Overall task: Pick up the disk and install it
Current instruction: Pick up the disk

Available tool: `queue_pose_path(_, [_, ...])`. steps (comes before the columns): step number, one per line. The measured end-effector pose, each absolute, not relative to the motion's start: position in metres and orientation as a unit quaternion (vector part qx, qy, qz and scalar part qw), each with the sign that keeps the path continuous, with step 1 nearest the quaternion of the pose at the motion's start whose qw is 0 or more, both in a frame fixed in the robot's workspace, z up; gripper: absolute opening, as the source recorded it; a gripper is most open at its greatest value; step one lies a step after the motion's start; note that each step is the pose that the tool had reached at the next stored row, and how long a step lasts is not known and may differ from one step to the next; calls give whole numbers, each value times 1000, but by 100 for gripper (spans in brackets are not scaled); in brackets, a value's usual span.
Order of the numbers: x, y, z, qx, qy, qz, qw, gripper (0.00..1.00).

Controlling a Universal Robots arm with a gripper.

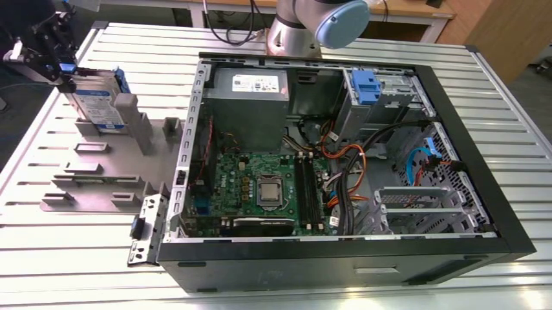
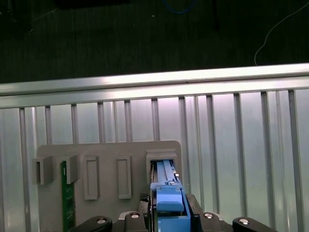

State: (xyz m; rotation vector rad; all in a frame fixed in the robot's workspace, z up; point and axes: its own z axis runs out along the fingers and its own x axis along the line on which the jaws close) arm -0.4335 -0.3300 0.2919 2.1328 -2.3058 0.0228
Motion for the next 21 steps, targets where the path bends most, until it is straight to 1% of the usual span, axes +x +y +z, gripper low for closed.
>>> queue_pose_path(12, [-433, -331, 291, 679, -734, 12, 5, 42])
queue_pose_path(21, [-434, -329, 291, 679, -734, 12, 5, 42])
